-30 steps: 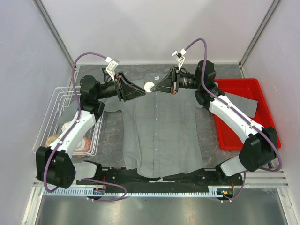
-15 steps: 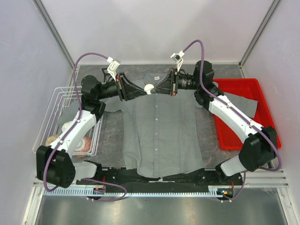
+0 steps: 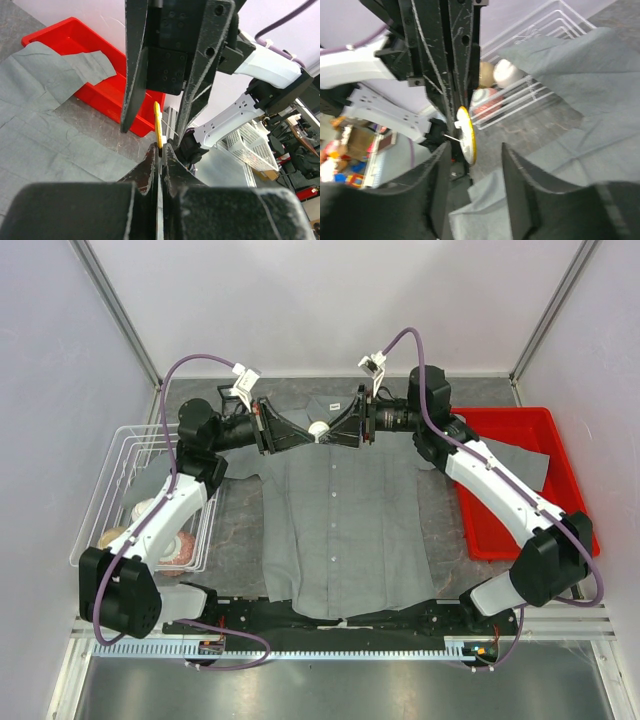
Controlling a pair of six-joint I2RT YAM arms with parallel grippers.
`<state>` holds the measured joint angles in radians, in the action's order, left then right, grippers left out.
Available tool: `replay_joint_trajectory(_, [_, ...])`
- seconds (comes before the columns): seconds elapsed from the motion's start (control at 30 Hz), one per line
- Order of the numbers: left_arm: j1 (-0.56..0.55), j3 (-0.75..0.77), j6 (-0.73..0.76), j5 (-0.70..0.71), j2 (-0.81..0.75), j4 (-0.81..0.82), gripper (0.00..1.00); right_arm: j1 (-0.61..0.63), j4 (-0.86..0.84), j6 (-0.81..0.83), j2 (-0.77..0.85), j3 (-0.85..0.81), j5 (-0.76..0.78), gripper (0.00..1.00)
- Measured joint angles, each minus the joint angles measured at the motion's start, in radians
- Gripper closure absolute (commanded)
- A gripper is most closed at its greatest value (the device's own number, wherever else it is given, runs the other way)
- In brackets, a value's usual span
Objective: Pin the brooch onto the clothing
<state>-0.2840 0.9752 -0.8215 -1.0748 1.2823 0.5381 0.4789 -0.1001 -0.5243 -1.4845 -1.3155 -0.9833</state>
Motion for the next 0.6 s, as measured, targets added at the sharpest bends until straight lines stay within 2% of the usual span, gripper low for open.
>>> replay_joint_trajectory(0.03, [0.000,0.002,0.000,0.000,0.000,-0.013,0.98,0.002,0.029,0.032,0.000,-0.010,0.016,0.38])
replay_joint_trajectory(0.13, [0.000,0.011,0.008,0.001,0.000,-0.062,0.98,0.004,0.129,0.159,0.013,-0.040,0.071,0.34])
replay_joint_trajectory(0.27, [0.000,0.034,0.040,0.000,0.001,-0.133,0.98,0.005,0.254,0.360,0.055,-0.066,0.151,0.34])
replay_joint_trajectory(0.43, [0.000,0.047,0.085,0.000,0.001,-0.217,0.98,0.020,0.367,0.606,0.102,-0.110,0.238,0.41])
replay_joint_trajectory(0.5, [0.000,0.049,0.100,0.000,0.001,-0.256,0.98,0.047,0.397,0.699,0.113,-0.128,0.271,0.48])
replay_joint_trajectory(0.6, [0.000,0.056,0.119,0.000,0.001,-0.297,0.98,0.114,0.434,0.827,0.126,-0.140,0.310,0.51])
